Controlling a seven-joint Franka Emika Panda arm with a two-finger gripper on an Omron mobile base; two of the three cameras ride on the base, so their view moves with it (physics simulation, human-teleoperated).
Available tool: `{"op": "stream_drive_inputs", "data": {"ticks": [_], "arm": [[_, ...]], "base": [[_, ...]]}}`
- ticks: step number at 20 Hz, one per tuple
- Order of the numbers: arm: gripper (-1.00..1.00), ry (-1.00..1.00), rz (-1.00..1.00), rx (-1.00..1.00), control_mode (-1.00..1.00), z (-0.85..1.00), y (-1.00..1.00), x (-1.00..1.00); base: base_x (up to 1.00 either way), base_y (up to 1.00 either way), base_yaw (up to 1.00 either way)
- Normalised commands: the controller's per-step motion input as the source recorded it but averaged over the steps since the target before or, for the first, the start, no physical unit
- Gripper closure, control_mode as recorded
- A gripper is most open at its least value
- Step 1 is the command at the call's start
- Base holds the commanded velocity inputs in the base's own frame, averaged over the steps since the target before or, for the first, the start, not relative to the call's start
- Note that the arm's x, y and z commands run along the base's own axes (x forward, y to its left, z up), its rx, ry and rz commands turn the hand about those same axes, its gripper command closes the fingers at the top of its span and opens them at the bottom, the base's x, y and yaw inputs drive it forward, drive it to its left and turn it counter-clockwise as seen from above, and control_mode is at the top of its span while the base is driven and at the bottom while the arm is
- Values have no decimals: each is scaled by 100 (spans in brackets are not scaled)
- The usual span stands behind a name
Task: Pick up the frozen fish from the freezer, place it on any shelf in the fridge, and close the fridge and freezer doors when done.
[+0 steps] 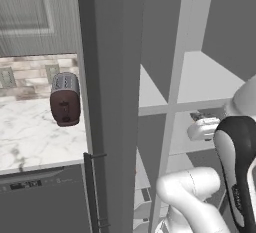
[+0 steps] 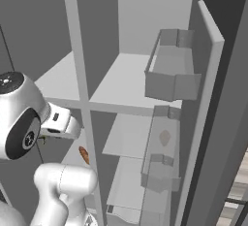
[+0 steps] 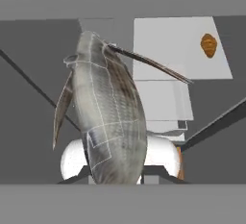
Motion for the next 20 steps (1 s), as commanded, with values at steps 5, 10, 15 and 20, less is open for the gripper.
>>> {"op": "stream_drive_inputs", "data": {"ticks": [5,10,15,20], "arm": [[100,0,-45,-7,-100,9,-100,-8],[100,0,-46,-10,-100,18,-90,47],[100,0,-37,-5,-100,24,-68,92],[100,-9,-12,0,-100,49,-37,100]], "base": [[0,0,0],[0,0,0],[0,0,0],[0,0,0]]}}
